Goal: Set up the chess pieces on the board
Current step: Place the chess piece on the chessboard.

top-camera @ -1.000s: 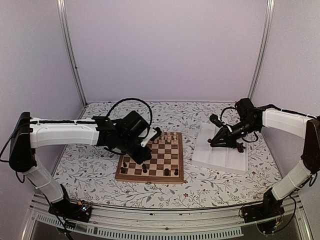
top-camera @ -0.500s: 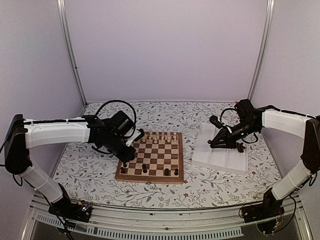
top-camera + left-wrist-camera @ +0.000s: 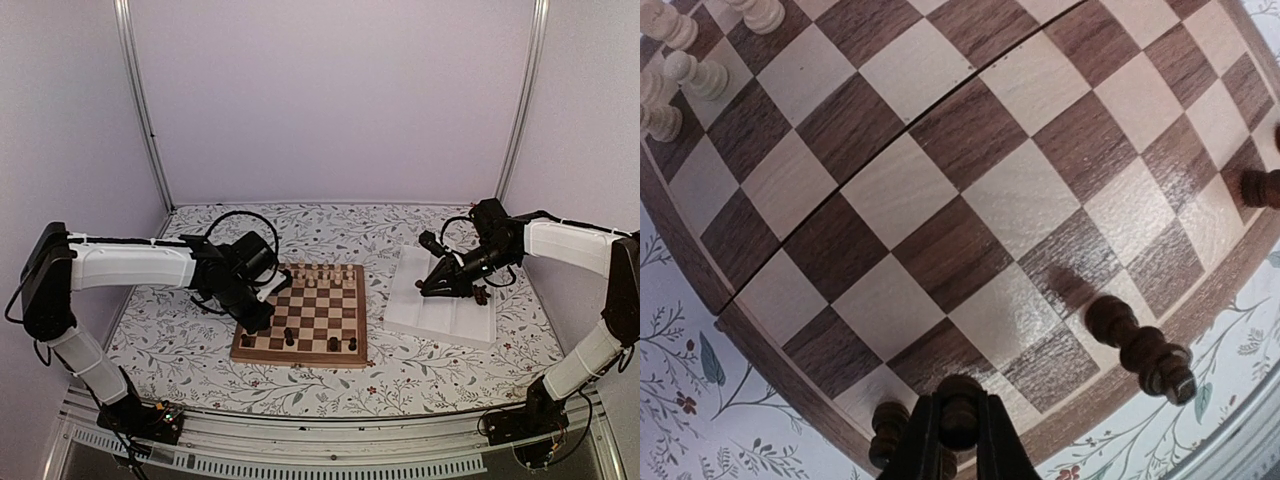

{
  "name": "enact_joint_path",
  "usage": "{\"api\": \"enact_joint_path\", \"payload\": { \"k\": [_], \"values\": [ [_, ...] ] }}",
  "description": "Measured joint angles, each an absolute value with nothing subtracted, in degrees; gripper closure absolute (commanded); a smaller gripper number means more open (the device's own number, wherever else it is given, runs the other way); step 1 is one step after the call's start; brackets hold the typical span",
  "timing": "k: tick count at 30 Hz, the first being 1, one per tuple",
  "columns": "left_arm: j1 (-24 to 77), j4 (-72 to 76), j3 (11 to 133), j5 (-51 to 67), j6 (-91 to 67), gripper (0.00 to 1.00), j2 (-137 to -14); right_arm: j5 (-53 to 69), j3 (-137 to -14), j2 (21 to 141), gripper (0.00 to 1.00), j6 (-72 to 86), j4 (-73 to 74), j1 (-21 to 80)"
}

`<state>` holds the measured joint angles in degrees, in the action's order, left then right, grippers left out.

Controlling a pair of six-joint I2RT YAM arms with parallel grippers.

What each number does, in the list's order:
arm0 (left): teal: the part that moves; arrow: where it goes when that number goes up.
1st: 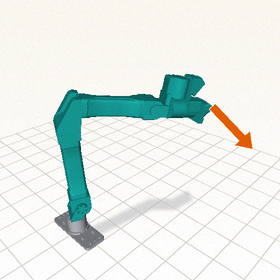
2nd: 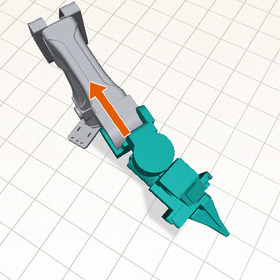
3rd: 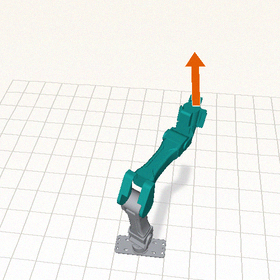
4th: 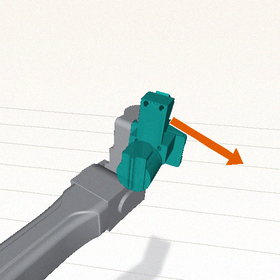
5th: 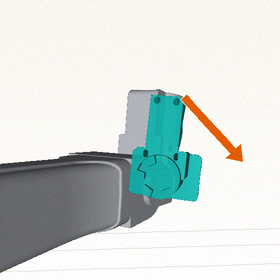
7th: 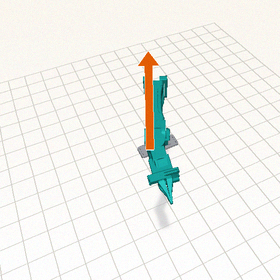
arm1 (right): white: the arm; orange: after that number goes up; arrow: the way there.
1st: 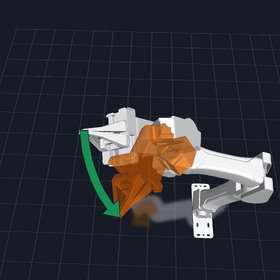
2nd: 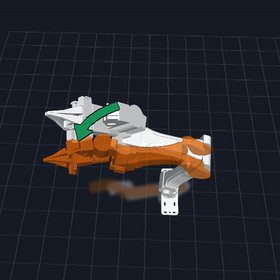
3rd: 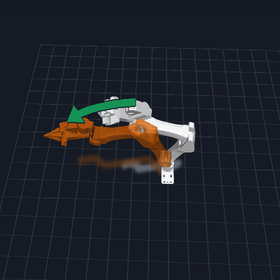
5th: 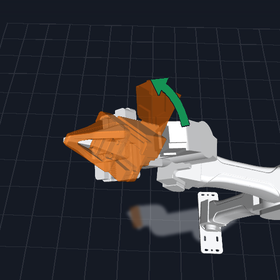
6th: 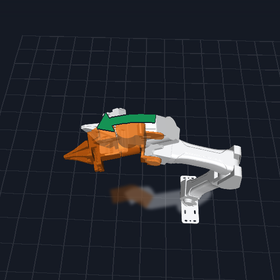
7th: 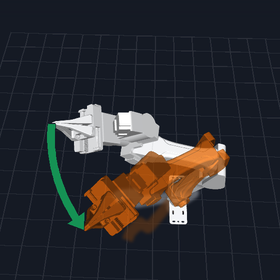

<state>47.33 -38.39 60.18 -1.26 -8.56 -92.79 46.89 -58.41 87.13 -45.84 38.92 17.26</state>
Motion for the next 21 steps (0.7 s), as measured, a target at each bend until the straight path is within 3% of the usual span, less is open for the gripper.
{"api": "enact_joint_path", "payload": {
  "k": [21],
  "values": [
    [47.35, -38.79, 60.18, -1.98, -8.08, 0.83, -95.57, 46.89, -58.41, 87.13, 0.86, -45.87, 38.94, 17.26]
  ]
}}
